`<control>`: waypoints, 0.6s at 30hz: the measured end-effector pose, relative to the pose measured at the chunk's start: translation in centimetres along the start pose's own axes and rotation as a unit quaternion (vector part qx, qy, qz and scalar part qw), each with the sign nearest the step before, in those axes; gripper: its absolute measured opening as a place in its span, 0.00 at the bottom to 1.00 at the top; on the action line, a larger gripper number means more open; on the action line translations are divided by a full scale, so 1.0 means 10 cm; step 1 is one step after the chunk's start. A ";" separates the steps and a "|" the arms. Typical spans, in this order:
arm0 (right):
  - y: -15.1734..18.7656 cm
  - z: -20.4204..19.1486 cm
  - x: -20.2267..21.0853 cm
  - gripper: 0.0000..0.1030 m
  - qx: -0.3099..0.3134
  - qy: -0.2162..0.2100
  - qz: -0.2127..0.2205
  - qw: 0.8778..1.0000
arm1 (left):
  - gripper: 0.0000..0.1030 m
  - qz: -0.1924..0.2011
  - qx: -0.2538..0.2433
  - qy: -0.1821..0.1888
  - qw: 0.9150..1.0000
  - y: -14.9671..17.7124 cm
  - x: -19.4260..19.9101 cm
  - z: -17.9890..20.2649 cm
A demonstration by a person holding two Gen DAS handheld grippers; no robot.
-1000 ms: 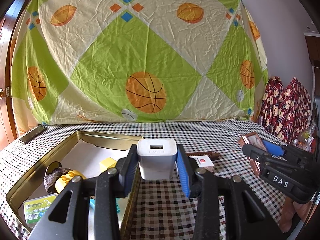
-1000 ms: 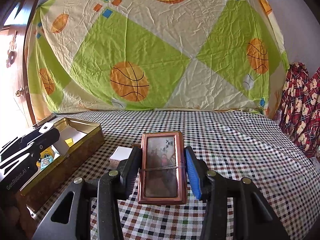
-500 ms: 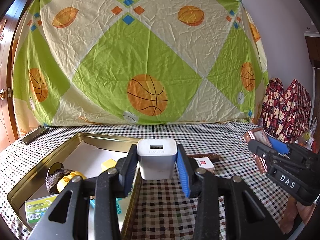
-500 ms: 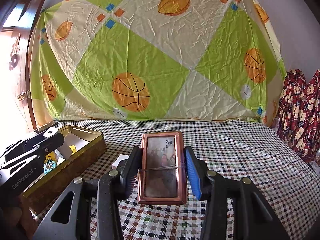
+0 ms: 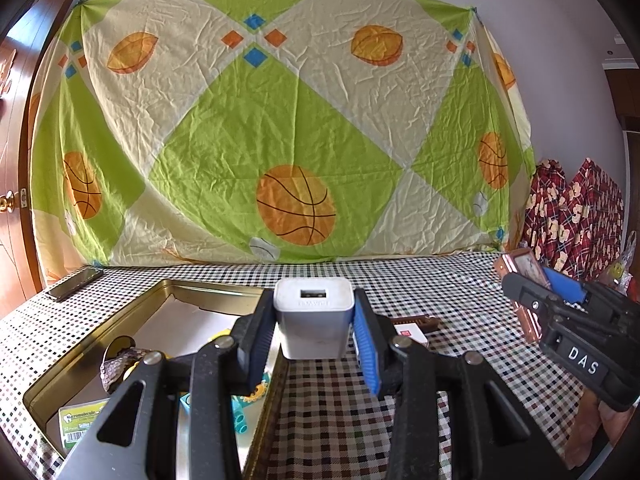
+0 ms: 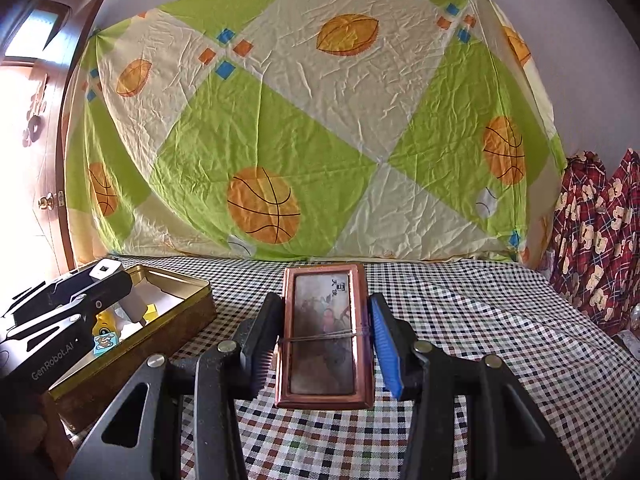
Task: Organize rigid objects
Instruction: 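Carry white charger toward tray with left tool while right tool carries copper frame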
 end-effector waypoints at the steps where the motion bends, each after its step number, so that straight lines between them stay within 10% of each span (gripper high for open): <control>1: 0.00 0.00 0.01 0.46 -0.001 -0.001 0.003 1.000 | 0.36 0.000 0.001 0.000 1.000 0.00 0.00 -0.01; 18: 0.02 -0.20 0.03 0.46 0.000 -0.020 0.008 1.000 | 0.36 0.000 0.036 0.001 0.999 0.10 0.08 -0.28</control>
Point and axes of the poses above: each gripper's, at about its wrist camera, not at the fingertips, and x roughly against the way its jaws point, z to its right, y to its underside, the point moved 6 cm from there along -x, roughly the way its jaws point, and after that the axes turned 14 degrees about -x, right-handed, at the moved point
